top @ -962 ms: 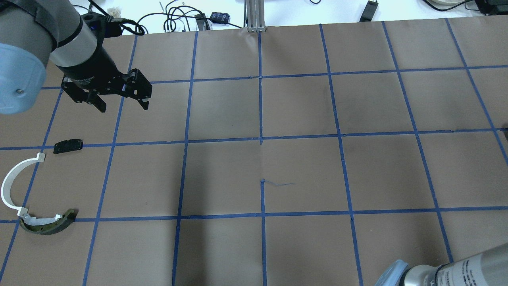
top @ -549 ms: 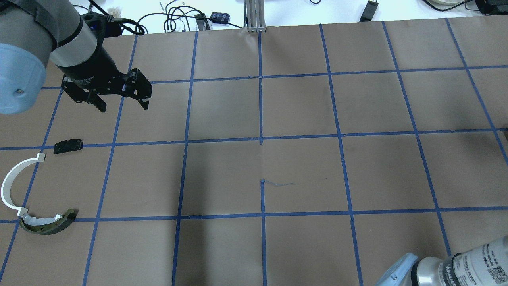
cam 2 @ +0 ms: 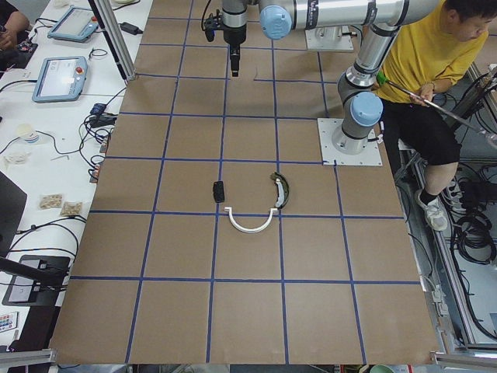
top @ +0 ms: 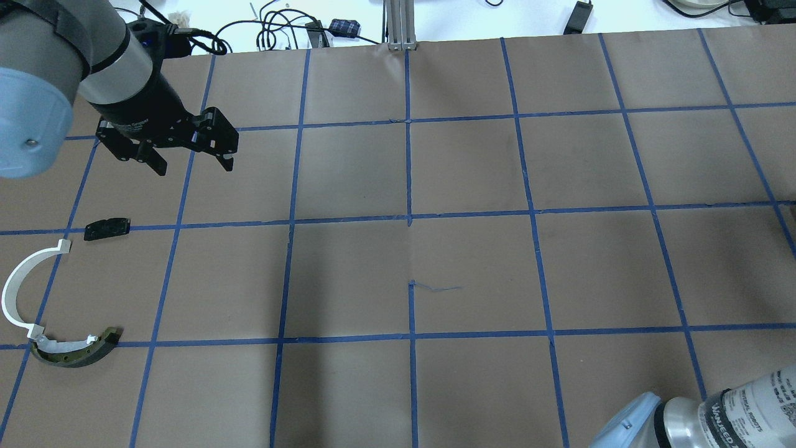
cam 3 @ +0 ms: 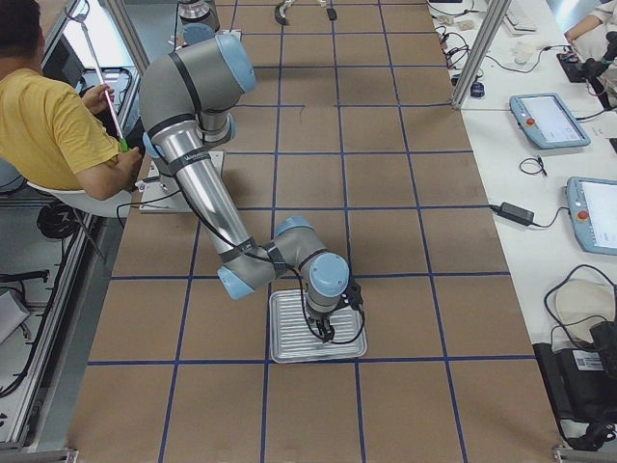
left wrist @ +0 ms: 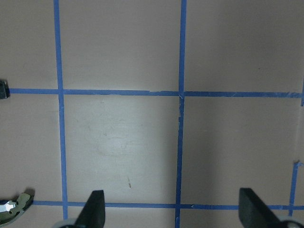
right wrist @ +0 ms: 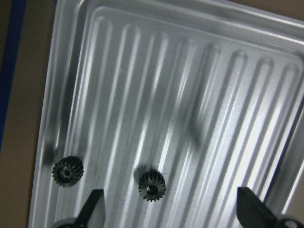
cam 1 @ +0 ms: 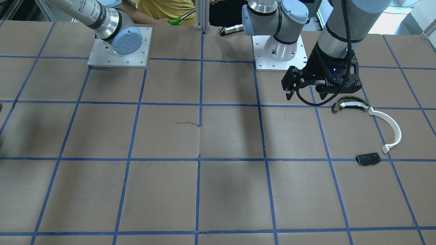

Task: Place bearing gear from tray to pile

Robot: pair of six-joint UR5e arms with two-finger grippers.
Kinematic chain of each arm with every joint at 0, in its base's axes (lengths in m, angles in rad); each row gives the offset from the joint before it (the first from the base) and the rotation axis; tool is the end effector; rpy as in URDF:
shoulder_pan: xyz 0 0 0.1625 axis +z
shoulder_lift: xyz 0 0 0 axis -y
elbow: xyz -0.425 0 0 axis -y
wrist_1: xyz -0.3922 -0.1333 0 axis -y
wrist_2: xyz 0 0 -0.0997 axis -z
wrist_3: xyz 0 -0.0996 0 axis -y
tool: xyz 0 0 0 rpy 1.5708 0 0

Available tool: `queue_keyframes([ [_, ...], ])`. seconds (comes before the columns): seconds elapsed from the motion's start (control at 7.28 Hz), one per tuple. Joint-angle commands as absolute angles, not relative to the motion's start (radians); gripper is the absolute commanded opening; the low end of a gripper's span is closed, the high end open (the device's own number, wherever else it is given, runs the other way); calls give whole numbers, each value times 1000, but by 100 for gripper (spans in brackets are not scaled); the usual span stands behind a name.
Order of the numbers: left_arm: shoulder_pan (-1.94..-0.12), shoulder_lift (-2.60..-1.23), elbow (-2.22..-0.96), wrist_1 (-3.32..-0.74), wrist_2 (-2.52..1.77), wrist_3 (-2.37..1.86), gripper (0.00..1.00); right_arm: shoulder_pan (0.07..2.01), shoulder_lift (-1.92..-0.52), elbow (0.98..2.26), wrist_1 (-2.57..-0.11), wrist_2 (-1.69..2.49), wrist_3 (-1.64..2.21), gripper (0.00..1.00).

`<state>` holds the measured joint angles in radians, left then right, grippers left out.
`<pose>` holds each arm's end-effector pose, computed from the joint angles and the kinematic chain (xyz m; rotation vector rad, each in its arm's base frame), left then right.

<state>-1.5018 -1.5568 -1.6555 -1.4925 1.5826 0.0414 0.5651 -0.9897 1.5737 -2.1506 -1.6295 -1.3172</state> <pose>-0.0983 -0.4937 0.4609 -0.0432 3.1291 -0.0108 -0.4890 -0.4610 0.2016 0.4843 -3.0831 -0.0867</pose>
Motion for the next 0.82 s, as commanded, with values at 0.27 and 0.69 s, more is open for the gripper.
queue_keyframes([
  [0.27, -1503, -1560, -1655, -1491, 1580, 40, 100, 565, -963, 1591, -2197, -1631, -1310, 88],
  [0.69, -1502, -1555, -1661, -1493, 1583, 41, 100, 565, -950, 1591, -2194, -1631, -1308, 74],
])
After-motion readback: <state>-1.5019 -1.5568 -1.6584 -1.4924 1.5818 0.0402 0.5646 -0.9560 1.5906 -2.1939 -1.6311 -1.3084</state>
